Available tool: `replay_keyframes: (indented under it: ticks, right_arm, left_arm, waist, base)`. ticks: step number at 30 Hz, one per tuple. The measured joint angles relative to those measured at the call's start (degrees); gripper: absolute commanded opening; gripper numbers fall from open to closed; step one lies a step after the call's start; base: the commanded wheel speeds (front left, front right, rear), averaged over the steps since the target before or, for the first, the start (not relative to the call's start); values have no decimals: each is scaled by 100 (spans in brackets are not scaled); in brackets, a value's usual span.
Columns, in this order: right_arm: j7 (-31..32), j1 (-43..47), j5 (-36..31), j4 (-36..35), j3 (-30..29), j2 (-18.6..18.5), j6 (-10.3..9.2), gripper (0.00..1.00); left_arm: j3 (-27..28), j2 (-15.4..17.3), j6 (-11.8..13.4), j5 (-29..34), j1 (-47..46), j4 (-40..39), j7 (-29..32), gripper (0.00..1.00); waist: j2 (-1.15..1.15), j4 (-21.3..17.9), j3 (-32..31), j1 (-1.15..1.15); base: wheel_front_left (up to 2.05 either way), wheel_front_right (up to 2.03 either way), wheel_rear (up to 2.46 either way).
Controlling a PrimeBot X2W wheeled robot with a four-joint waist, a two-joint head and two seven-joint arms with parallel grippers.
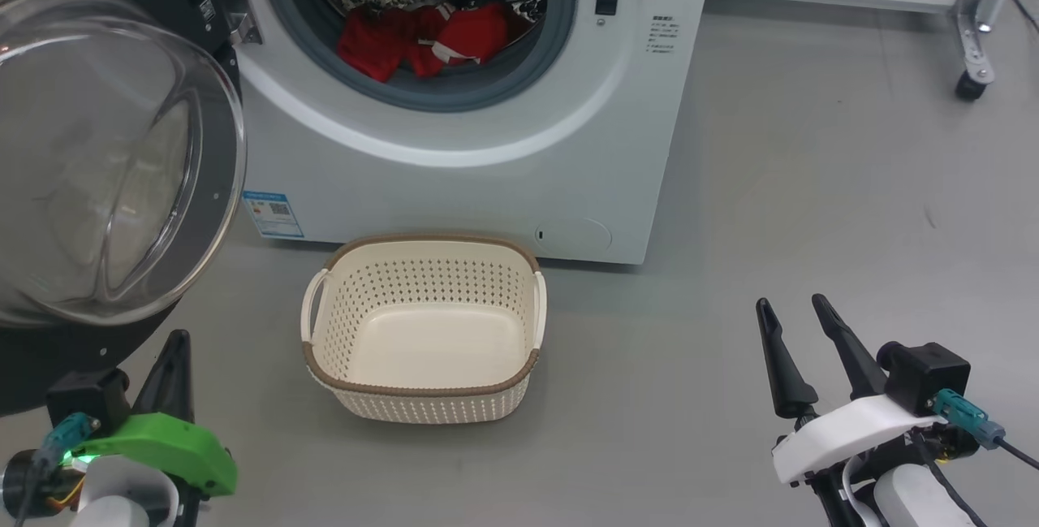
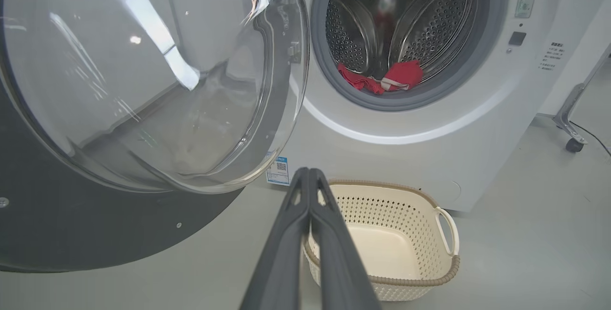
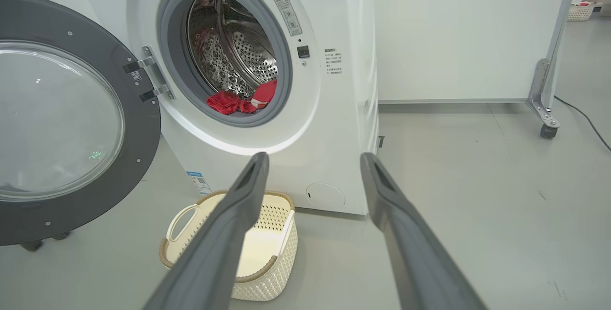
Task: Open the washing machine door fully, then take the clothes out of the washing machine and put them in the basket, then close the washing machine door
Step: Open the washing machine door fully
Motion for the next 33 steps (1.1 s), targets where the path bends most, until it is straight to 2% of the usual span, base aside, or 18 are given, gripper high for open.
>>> replay_keyframes:
  ticks: [8, 18, 20, 21, 33]
  right_arm:
    - [-43, 159, 4, -144, -134, -51, -49, 100]
    - [-62, 261, 4, -308, -199, -63, -93, 100]
    - [-75, 276, 4, -341, -202, -63, -93, 100]
    - [-75, 281, 4, -363, -200, -58, -93, 100]
    - [-89, 288, -1, -455, -310, -58, -149, 100]
  left_arm:
    - [-185, -220, -35, 62, 257, -465, -250, 0]
    - [-243, -356, -100, 58, 512, -903, -393, 0]
    - [-233, -366, -100, 58, 564, -987, -394, 71]
    - [-225, -365, -100, 58, 598, -1031, -403, 100]
    - [-278, -381, -109, 14, 737, -1250, -443, 100]
  waist:
    - [0, -329, -196, 0]
    - [0, -434, -201, 0]
    - [0, -452, -185, 0]
    - [0, -463, -172, 0]
    - [0, -551, -43, 0]
  base:
    - [0, 0, 0]
    - [0, 0, 0]
    - [0, 0, 0]
    - [0, 0, 0]
    - [0, 0, 0]
